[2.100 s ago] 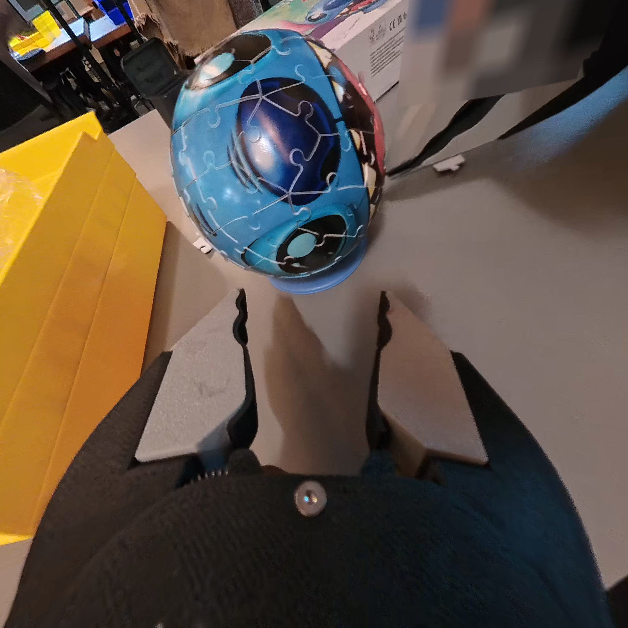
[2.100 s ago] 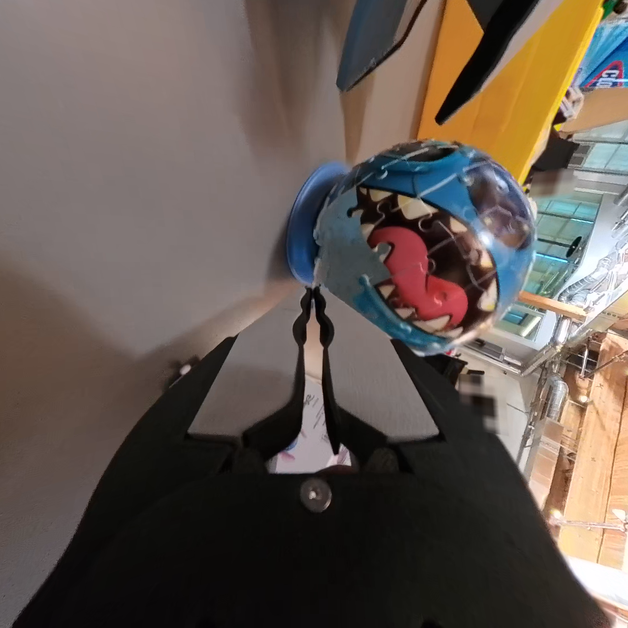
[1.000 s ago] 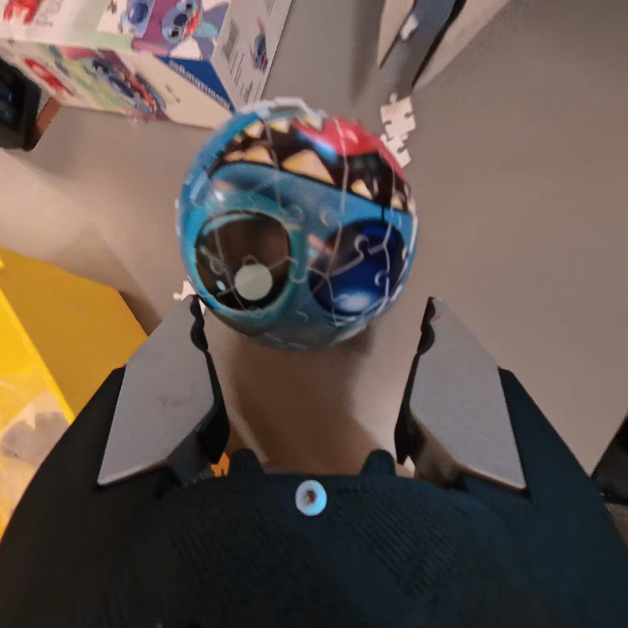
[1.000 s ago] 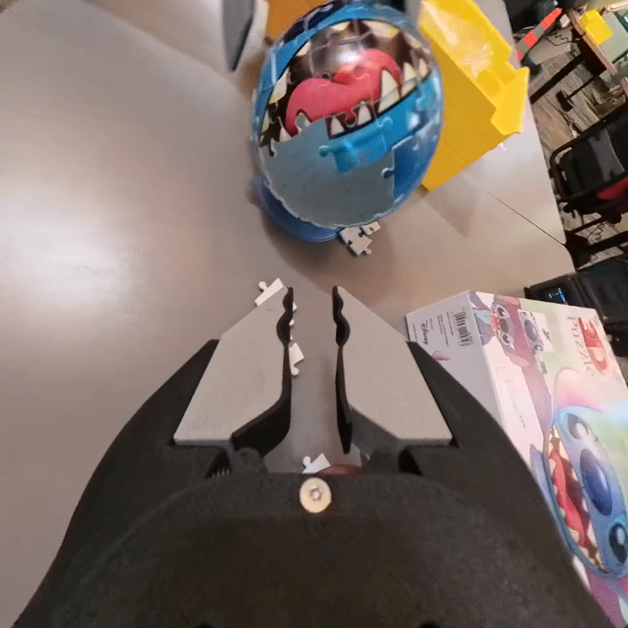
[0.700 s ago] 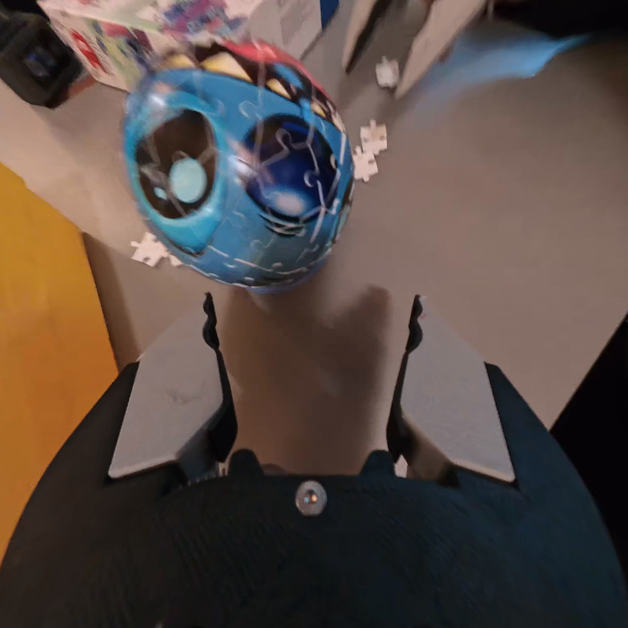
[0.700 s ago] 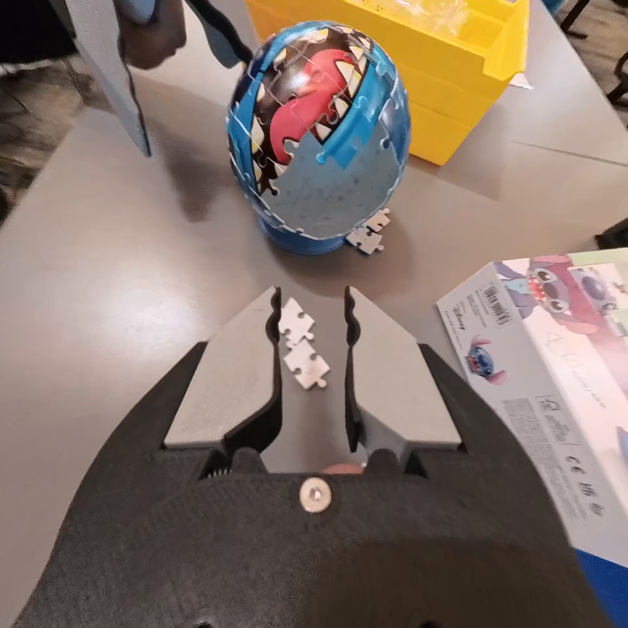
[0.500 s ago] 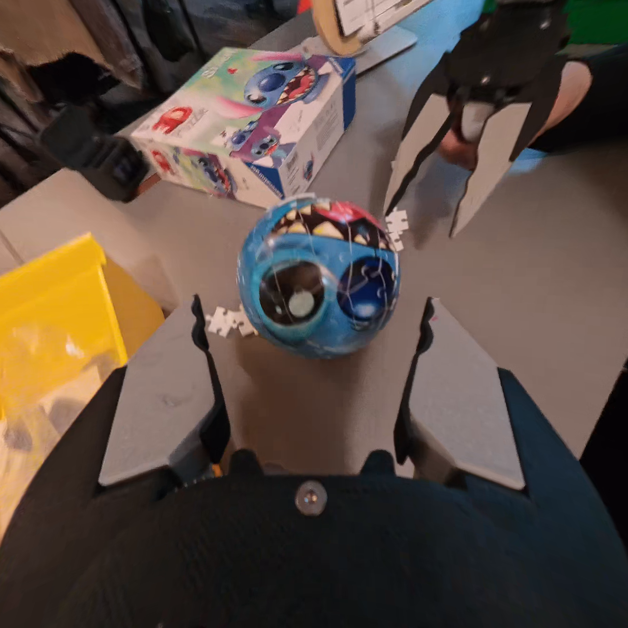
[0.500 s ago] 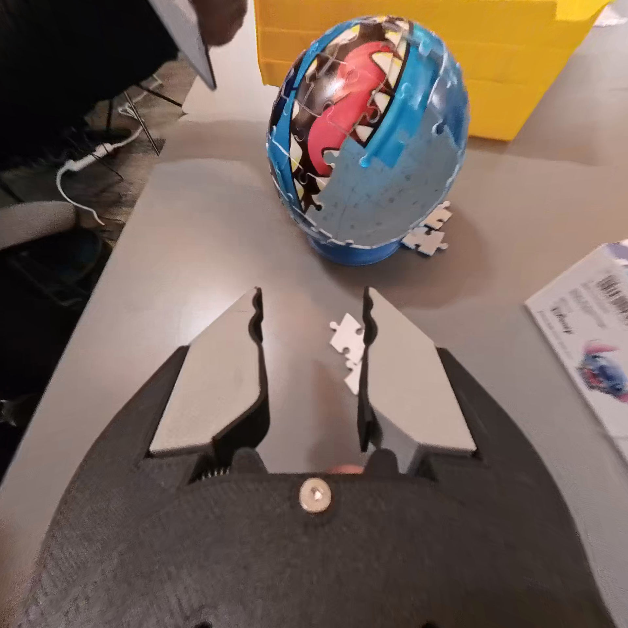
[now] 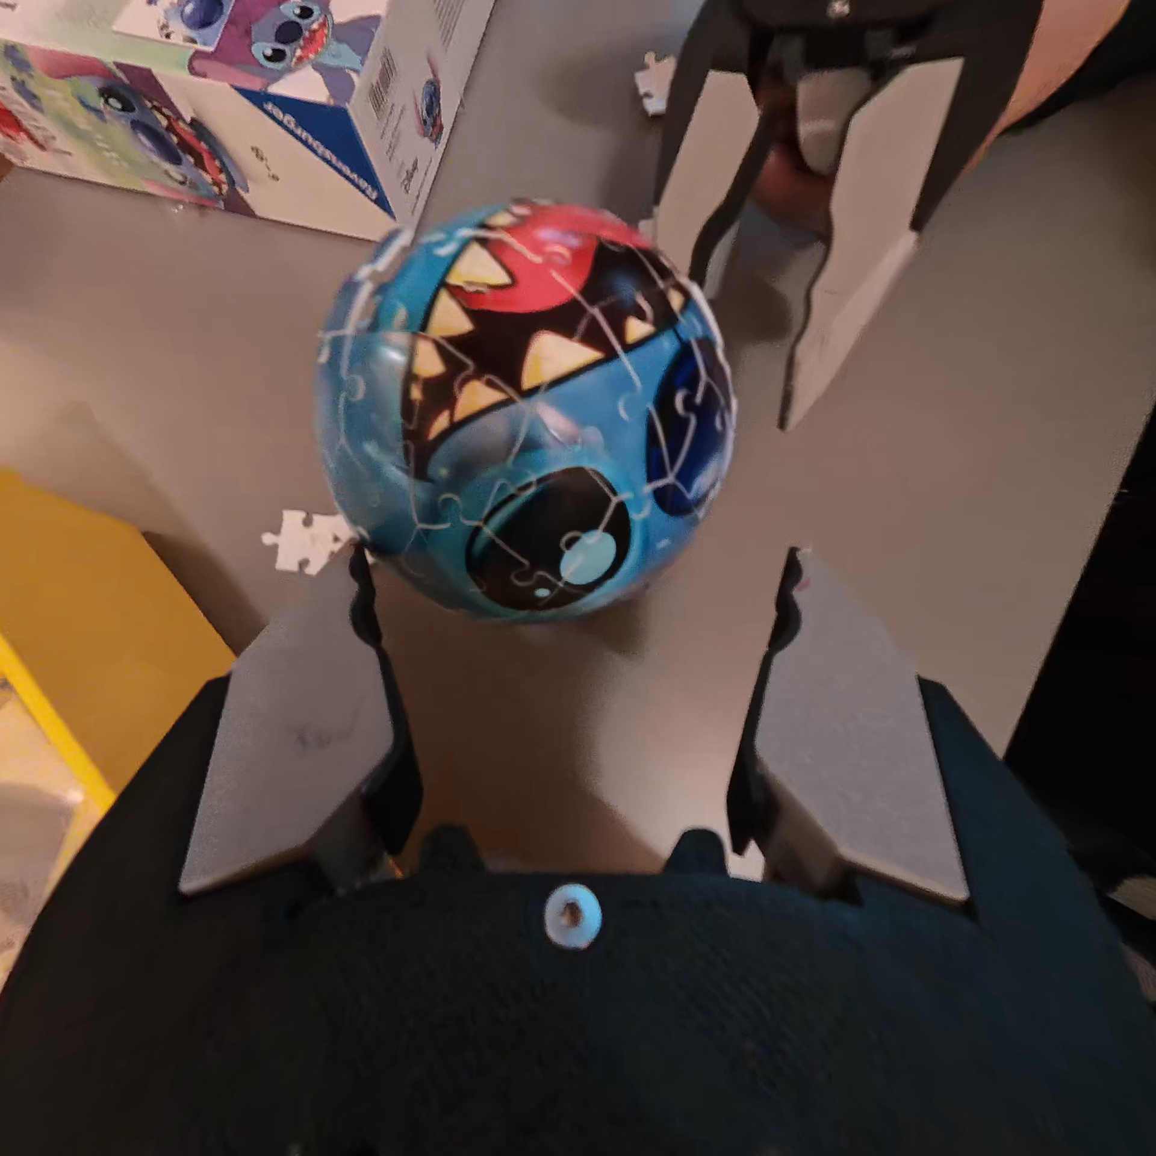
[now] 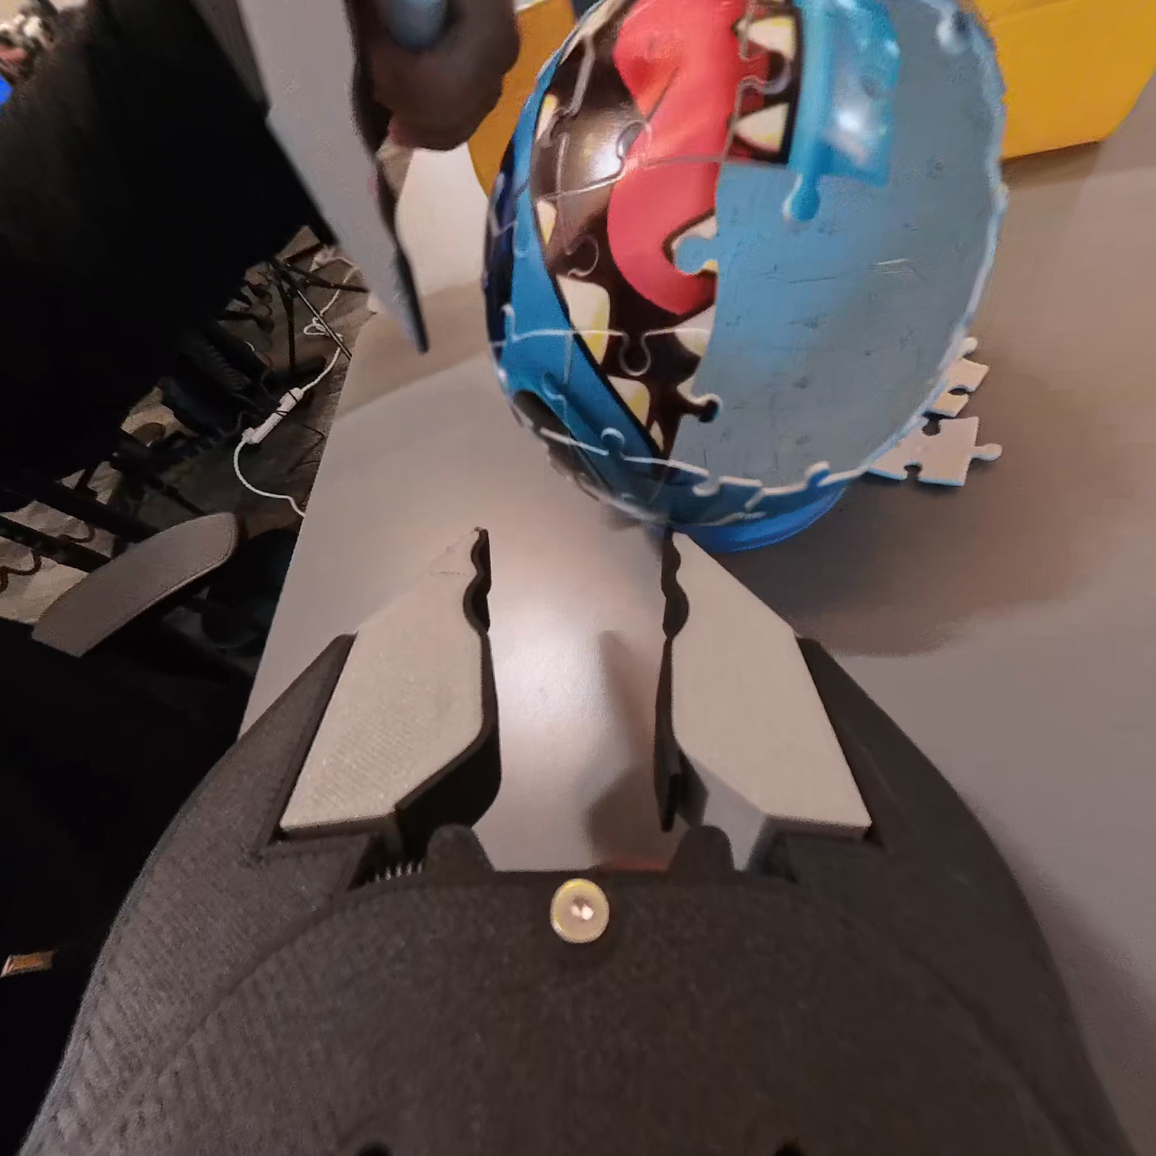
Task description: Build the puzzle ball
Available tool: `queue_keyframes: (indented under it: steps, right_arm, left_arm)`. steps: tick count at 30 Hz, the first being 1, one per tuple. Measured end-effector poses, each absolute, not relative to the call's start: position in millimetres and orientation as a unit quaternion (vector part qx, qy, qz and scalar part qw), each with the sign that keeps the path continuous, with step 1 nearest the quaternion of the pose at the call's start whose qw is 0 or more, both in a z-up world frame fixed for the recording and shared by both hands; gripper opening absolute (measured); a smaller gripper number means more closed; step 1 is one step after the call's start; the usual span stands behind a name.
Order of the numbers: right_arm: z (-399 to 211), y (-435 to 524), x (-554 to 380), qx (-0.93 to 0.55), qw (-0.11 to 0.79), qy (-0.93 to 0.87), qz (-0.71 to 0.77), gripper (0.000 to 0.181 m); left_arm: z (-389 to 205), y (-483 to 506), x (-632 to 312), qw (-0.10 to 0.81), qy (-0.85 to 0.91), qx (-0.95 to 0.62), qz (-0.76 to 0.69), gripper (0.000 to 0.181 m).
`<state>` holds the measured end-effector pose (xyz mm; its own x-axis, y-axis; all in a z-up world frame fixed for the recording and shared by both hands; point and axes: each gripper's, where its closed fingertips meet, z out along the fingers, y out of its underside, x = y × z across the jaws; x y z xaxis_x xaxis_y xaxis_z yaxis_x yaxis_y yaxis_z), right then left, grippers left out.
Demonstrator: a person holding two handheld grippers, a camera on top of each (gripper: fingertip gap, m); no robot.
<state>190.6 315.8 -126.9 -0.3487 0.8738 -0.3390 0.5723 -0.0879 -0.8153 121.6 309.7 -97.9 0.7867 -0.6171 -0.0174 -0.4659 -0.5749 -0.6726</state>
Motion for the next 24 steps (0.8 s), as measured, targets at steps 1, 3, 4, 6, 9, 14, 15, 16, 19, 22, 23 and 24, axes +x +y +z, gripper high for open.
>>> queue_keyframes:
  steps: [1, 3, 4, 6, 9, 14, 15, 16, 19, 22, 23, 24]
  right_arm:
    - [-128, 318, 189, -0.552, 0.156, -0.659, 0.486, 0.052]
    - [-129, 325, 186, -0.555, 0.165, -0.662, 0.477, 0.053]
    - [-129, 329, 186, -0.556, 0.169, -0.661, 0.475, 0.053]
    - [-127, 337, 189, -0.560, 0.174, -0.657, 0.474, 0.052]
    - [-121, 350, 193, -0.567, 0.182, -0.646, 0.478, 0.054]
    - [-103, 357, 190, -0.581, 0.148, -0.601, 0.528, 0.065]
    - [-102, 357, 188, -0.583, 0.137, -0.594, 0.537, 0.068]
    - [-101, 356, 186, -0.588, 0.128, -0.589, 0.540, 0.072]
    - [-104, 351, 178, -0.600, 0.094, -0.575, 0.548, 0.086]
    - [-106, 348, 169, -0.607, 0.076, -0.559, 0.559, 0.090]
    - [-105, 349, 166, -0.607, 0.074, -0.556, 0.562, 0.092]
    - [-105, 349, 164, -0.607, 0.073, -0.553, 0.566, 0.093]
  left_arm:
    - [-100, 304, 123, 0.350, 0.300, -0.882, -0.100, 0.128]
    - [-101, 291, 128, 0.369, 0.288, -0.879, -0.089, 0.129]
    - [-100, 284, 132, 0.381, 0.282, -0.876, -0.088, 0.125]
    - [-98, 267, 142, 0.403, 0.274, -0.867, -0.108, 0.116]
    - [-92, 259, 139, 0.437, 0.228, -0.862, -0.116, 0.112]
    - [-78, 296, 105, 0.458, 0.091, -0.873, -0.139, 0.120]
    - [-76, 305, 99, 0.459, 0.074, -0.874, -0.143, 0.122]
    - [-75, 313, 97, 0.456, 0.068, -0.874, -0.154, 0.123]
    - [-81, 331, 95, 0.431, 0.060, -0.880, -0.191, 0.127]
    - [-87, 332, 103, 0.396, 0.071, -0.884, -0.237, 0.125]
    - [-87, 330, 106, 0.393, 0.079, -0.883, -0.242, 0.118]
    - [-86, 327, 110, 0.395, 0.085, -0.882, -0.243, 0.110]
